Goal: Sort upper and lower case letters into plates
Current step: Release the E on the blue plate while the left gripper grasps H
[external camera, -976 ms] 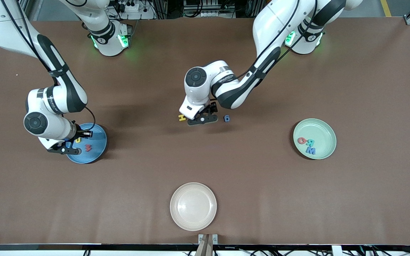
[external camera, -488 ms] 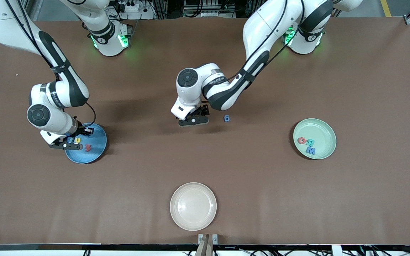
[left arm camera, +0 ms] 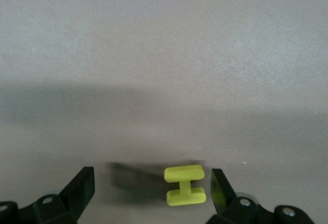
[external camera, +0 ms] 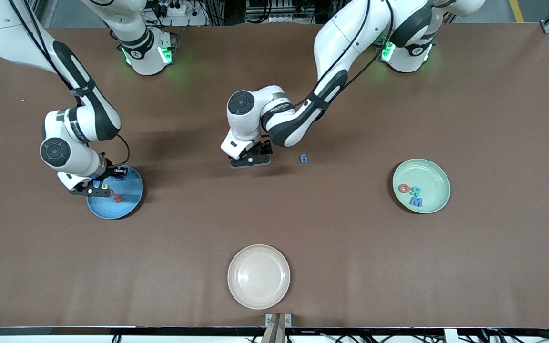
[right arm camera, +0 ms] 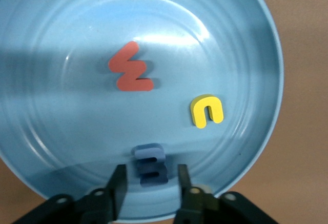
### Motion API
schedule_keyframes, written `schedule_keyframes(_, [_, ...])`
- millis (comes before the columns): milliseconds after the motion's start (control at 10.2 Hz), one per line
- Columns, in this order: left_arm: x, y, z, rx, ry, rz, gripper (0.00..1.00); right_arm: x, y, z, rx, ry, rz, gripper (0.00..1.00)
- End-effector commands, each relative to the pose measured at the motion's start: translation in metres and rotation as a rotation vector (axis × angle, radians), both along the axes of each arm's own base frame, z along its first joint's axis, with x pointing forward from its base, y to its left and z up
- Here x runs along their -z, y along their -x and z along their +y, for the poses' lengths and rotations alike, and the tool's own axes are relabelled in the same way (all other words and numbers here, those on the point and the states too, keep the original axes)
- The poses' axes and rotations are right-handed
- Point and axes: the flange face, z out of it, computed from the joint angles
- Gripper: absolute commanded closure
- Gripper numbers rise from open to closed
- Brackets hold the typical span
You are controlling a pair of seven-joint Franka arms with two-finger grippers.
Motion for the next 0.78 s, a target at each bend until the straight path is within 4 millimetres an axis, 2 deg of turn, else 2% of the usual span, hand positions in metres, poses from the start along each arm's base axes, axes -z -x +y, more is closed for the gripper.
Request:
schedule_keyframes(0, [0.005, 0.000, -0.012, -0.034, 0.024, -0.020, 0.00, -0.021, 0.005, -0.001, -0.018, 0.033, -0.002, 0.00])
schedule_keyframes(98, [0.005, -0.001, -0.012, -0.037, 0.031, -0.020, 0.00, -0.036, 0.000, -0.003, -0.022, 0.048, 0.004, 0.00])
schedule_keyframes(390, [0.014, 0.005, -0.015, -0.030, 0.026, -0.019, 0.00, -0.071, -0.016, 0.029, -0.072, 0.069, 0.086, 0.00])
schedule_keyframes(488, [0.017, 0.007, -0.016, -0.028, 0.023, -0.018, 0.07, -0.081, -0.019, 0.039, -0.079, 0.077, 0.101, 0.00])
schedule_keyframes(683, [0.017, 0.006, -0.015, -0.029, 0.023, -0.018, 0.39, -0.094, -0.022, 0.047, -0.080, 0.081, 0.106, 0.00])
